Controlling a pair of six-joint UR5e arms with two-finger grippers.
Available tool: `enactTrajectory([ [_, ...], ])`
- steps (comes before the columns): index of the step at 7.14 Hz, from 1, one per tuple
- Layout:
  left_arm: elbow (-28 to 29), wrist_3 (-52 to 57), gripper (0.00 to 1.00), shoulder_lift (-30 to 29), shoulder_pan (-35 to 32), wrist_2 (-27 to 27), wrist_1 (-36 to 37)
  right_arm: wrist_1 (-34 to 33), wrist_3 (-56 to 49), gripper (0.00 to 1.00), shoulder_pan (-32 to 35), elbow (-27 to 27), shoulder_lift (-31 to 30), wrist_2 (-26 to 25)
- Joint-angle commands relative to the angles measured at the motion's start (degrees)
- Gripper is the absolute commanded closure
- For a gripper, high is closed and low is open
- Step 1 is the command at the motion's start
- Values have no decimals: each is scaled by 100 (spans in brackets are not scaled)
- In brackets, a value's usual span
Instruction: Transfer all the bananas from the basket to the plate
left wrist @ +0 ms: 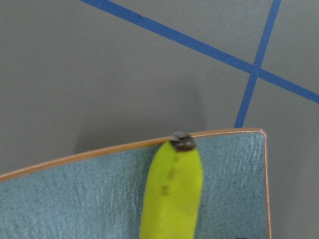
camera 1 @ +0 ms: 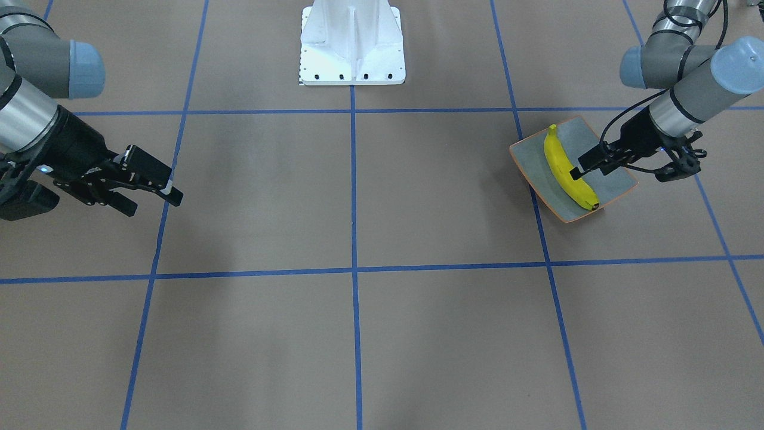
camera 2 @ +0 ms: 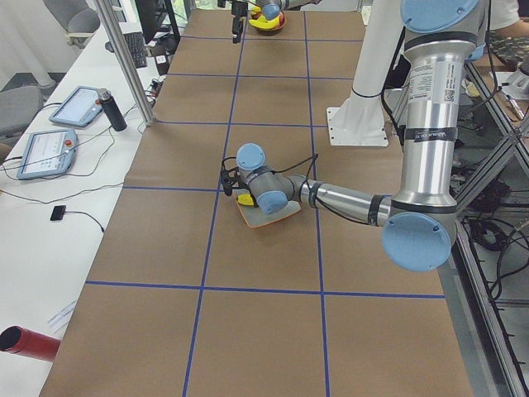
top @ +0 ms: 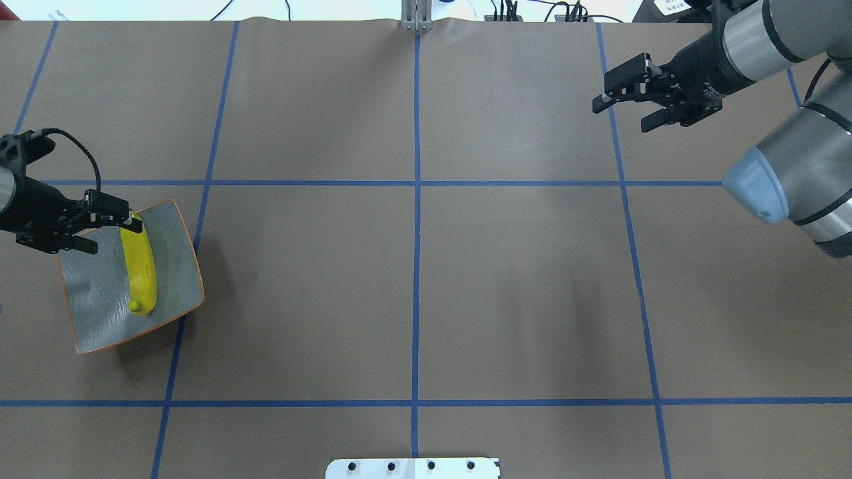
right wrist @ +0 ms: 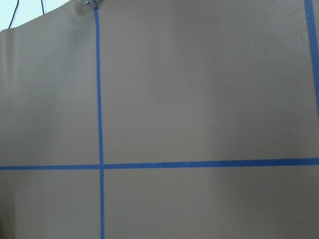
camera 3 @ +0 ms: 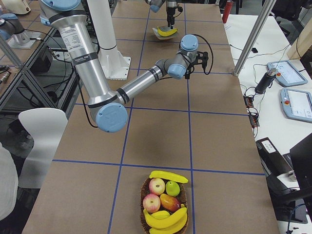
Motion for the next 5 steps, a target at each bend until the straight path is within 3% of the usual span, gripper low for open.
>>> enactTrajectory([
  [1, -61, 61, 0, -201, -261, -15, 100, -14, -1047, 0, 333, -547, -162, 9],
  [3, -105, 1397, 0, -448, -698, 73, 869, -747, -2818, 0, 859, -892, -390, 1],
  [5, -149, 2309, 0, -667, -789, 502, 1663, -1602, -4560, 0, 1509, -893, -829, -173],
])
